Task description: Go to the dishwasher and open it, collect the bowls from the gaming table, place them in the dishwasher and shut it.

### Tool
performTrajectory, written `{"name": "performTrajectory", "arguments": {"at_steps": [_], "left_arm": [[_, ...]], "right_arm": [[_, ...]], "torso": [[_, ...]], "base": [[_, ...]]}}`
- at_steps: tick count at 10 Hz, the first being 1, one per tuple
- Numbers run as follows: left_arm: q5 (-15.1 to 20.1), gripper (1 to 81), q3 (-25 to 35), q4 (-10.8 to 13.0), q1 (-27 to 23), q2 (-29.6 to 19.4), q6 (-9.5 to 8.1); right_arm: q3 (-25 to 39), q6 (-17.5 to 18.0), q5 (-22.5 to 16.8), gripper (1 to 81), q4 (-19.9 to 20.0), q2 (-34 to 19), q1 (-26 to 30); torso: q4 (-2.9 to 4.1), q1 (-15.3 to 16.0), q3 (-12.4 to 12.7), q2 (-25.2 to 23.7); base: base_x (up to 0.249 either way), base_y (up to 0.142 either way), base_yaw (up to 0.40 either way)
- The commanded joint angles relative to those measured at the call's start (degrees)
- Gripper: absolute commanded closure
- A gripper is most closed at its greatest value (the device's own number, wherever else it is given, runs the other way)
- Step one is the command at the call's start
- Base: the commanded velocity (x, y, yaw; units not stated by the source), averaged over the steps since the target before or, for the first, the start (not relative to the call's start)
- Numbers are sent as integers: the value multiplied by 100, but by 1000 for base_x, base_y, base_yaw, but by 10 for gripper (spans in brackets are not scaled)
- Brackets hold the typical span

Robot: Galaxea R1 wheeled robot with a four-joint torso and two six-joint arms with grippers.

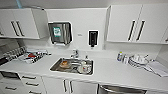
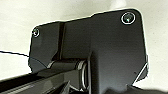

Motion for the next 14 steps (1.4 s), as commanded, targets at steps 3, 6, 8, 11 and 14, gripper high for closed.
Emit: {"name": "performTrajectory", "arguments": {"at_steps": [3,6,8,11,14], "left_arm": [[294,10,31,61,-264,-97,18],[294,10,31,61,-264,-97,18],[303,10,31,61,-264,-97,18],[277,10,31,9,-264,-79,9],[250,10,75,-27,-264,-53,-43]], "right_arm": [[24,-16,-296,10,-48,-30,295],[24,-16,-296,10,-47,-30,295],[24,-16,-287,10,-39,-30,286],[24,28,-287,10,23,5,277],[-152,72,-384,10,40,-13,312]], "torso": [[0,3,0,0],[0,3,0,-2],[0,3,-2,0],[0,8,-2,4],[0,3,-2,2]], "base": [[122,-43,0],[119,0,0],[86,0,0],[0,0,0],[0,0,0]]}}
